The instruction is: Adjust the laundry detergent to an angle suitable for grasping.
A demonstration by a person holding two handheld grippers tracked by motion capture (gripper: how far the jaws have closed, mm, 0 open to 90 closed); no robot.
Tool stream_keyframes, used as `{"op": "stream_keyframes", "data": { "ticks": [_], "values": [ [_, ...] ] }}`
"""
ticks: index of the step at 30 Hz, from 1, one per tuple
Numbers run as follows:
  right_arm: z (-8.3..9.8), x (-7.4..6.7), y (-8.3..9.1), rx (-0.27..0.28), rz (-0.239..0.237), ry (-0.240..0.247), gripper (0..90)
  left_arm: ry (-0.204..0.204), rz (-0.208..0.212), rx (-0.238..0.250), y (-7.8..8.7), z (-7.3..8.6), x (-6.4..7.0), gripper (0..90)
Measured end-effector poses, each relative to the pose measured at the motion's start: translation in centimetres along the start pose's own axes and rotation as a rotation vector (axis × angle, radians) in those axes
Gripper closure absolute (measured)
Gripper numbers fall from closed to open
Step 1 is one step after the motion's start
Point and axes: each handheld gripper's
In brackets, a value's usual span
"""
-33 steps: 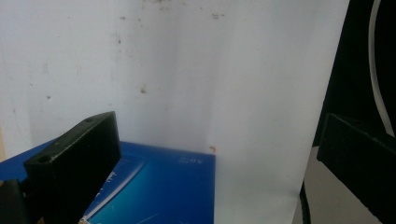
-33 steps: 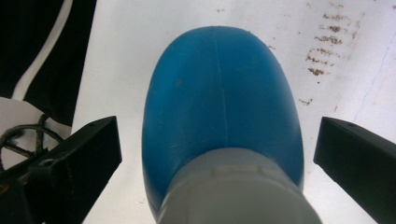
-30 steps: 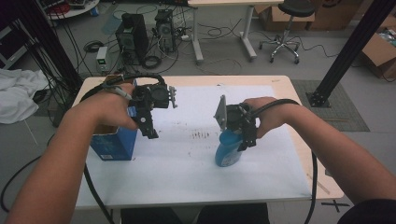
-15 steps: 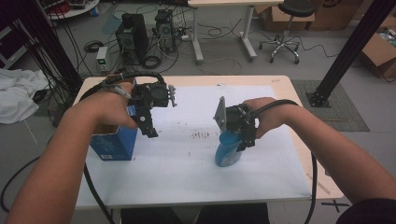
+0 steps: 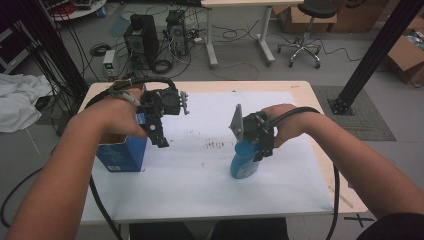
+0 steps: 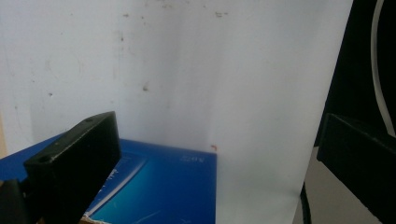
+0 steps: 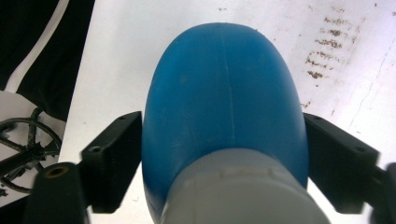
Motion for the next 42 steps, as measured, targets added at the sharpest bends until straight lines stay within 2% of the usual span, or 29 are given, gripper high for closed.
{"op": "stream_keyframes", "data": {
  "ticks": [9, 20, 42],
  "values": [
    [-0.02, -0.01, 0.06, 0.001, 0.000, 0.001, 23.4, 0.003, 0.000, -0.002, -0.13, 0.06, 0.01, 0.1],
    [-0.07, -0.03, 0.02, -0.006, -0.015, 0.011, 32.4, 0.004, 0.000, -0.010, -0.36, 0.11, -0.03, 0.1],
    [-0.08, -0.06, 0.10, 0.000, -0.003, 0.015, 37.2, 0.005, -0.003, -0.009, -0.28, -0.12, -0.05, 0.1]
  ]
}}
Point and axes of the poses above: each handheld gripper's, and its own axes: y roughly backward along the jaws, z roughly out of its underside, x roughly to its right, and after that the axes turned 3 degrees about -x, right-handed
